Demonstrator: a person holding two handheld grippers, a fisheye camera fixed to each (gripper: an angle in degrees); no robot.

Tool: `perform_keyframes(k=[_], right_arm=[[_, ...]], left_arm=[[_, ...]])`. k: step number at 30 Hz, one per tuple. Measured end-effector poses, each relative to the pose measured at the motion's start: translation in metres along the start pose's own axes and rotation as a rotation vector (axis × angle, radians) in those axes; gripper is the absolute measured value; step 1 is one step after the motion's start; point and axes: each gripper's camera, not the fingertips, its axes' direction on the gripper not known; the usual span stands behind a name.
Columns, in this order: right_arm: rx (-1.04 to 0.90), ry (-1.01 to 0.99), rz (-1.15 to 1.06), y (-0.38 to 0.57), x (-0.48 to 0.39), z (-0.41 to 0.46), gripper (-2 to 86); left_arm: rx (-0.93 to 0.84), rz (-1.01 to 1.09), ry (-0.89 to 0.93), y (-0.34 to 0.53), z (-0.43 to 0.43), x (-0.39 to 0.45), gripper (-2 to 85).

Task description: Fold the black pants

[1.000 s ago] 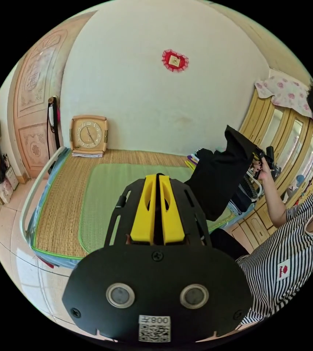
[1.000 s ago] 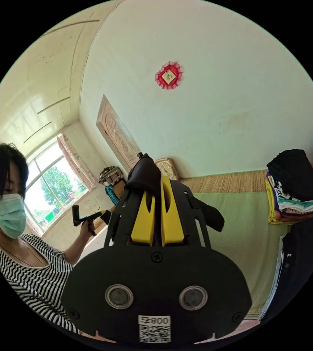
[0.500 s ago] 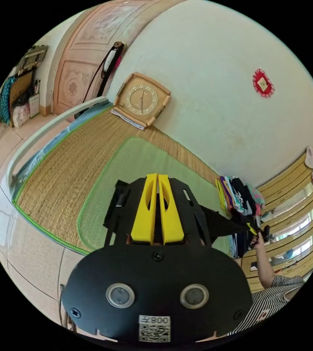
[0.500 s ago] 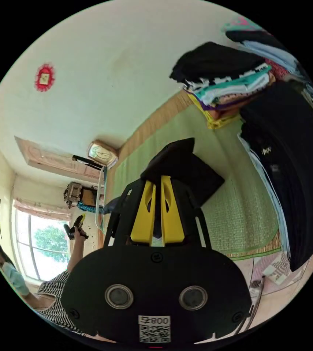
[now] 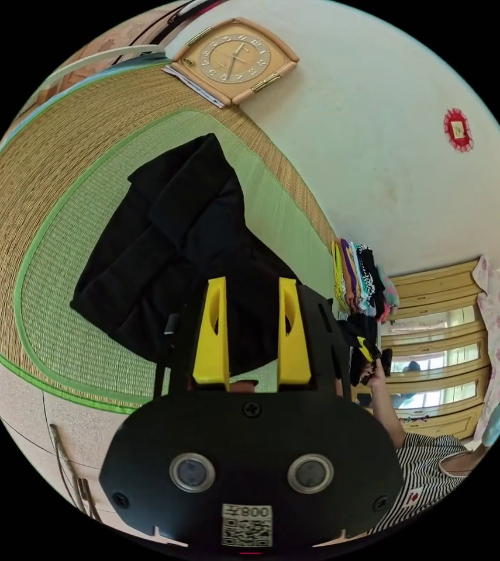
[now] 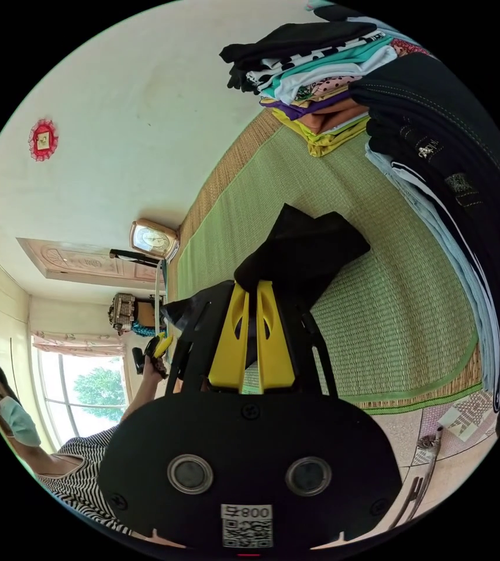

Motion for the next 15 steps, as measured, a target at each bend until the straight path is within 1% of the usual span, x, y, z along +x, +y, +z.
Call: perform_keyframes(k=[3, 6, 8, 10, 13, 15], right_arm=[[0.004, -0.005, -0.009, 0.001, 0.008, 0.005, 2.6], [0.007, -0.007, -0.012, 0.003, 0.016, 0.014, 2.5], [0.01, -0.02, -0.006, 0.003, 0.021, 0.019, 2.6], [0.01, -0.029, -0.003, 0.004, 0.026, 0.025, 2.6], [0.009, -0.042, 0.001, 0.004, 0.031, 0.033, 2.5], [0.01, -0.049, 0.003, 0.003, 0.034, 0.039, 2.4]], left_arm=[[0.05, -0.003, -0.056, -0.027, 0.011, 0.0, 12.8], [0.053, 0.074, -0.173, -0.053, 0.025, 0.014, 12.9], [0.025, 0.097, -0.253, -0.07, 0.039, 0.019, 12.6], [-0.031, 0.102, -0.379, -0.089, 0.062, 0.016, 11.0], [-0.117, 0.026, -0.439, -0.103, 0.091, -0.006, 8.1], [-0.129, 0.009, -0.442, -0.106, 0.101, -0.016, 6.0]])
